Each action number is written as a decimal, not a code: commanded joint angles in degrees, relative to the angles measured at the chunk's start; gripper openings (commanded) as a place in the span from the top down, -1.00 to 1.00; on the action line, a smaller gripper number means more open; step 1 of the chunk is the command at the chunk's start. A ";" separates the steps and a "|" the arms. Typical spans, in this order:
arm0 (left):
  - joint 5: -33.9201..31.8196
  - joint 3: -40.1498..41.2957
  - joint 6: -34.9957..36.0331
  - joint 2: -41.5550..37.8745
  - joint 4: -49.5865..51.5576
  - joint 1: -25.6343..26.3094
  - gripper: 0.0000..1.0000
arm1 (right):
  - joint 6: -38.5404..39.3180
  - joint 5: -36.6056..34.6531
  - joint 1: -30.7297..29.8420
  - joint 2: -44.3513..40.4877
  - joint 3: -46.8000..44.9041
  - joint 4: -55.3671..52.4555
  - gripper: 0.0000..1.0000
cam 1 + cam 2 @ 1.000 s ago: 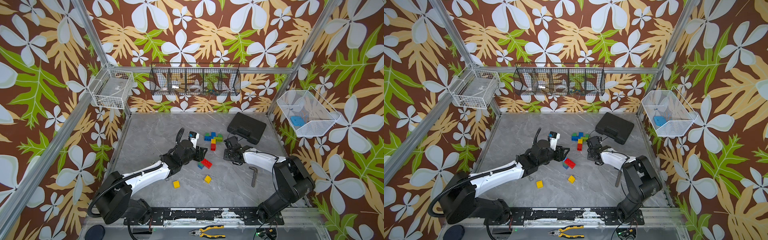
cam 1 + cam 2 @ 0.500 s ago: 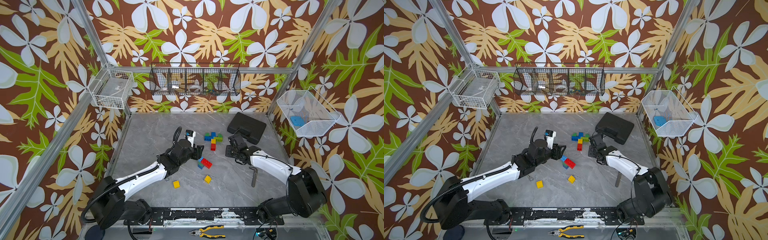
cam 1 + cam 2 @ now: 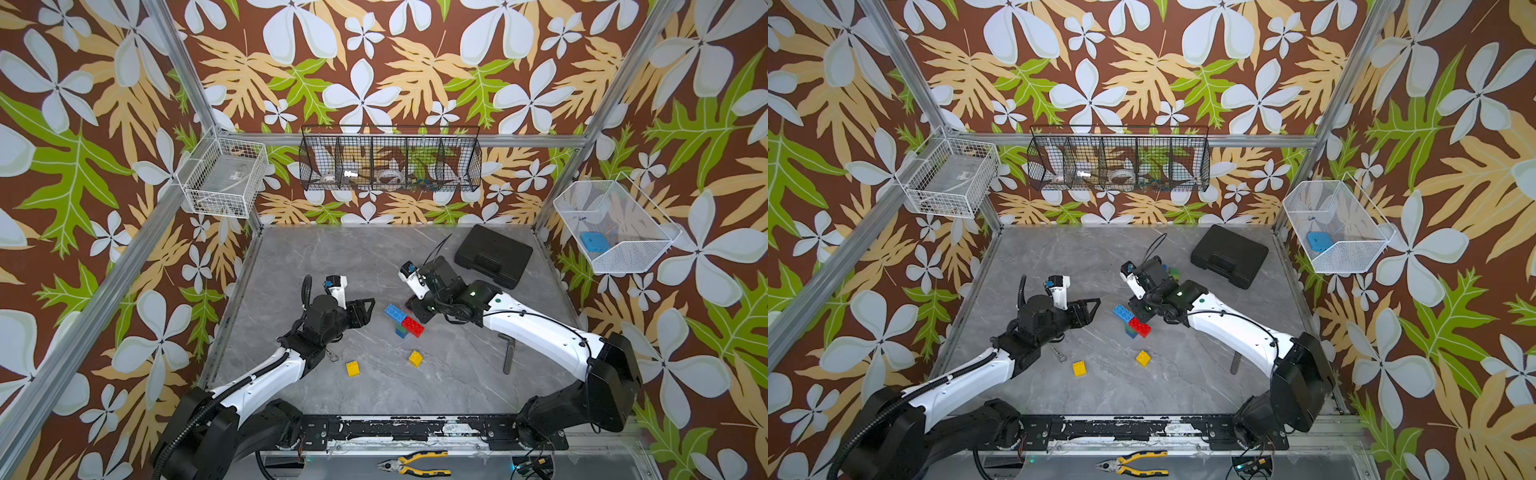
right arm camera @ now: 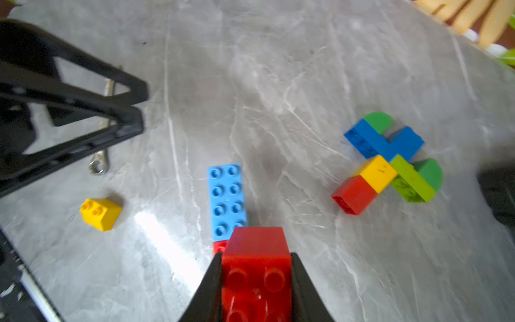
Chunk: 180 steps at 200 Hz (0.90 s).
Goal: Assemble a fork with lego
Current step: Pick up the lego brick from the center of the board, then assemble the lego brick with the lego brick.
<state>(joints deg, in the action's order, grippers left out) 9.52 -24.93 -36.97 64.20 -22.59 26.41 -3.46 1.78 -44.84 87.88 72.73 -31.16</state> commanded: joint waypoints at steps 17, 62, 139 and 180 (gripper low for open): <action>11.23 3.90 -8.41 2.83 -14.52 -3.34 -0.51 | 4.60 -1.20 -2.78 5.17 6.34 -10.81 1.00; 16.77 4.29 -11.10 9.39 -22.02 -3.91 -0.59 | 6.90 -1.75 -3.41 7.39 8.44 -12.69 1.00; 18.95 1.65 -9.04 14.75 -19.79 -3.83 -0.58 | 8.22 0.93 -1.90 9.34 9.43 -12.37 1.00; 19.49 0.57 -9.00 16.31 -19.78 -3.83 -0.58 | 8.91 4.06 -0.18 9.77 9.45 -11.73 1.00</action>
<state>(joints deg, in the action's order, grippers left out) 27.86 -23.64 -46.46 80.01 -41.17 22.65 4.73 3.33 -45.25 97.41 81.87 -43.42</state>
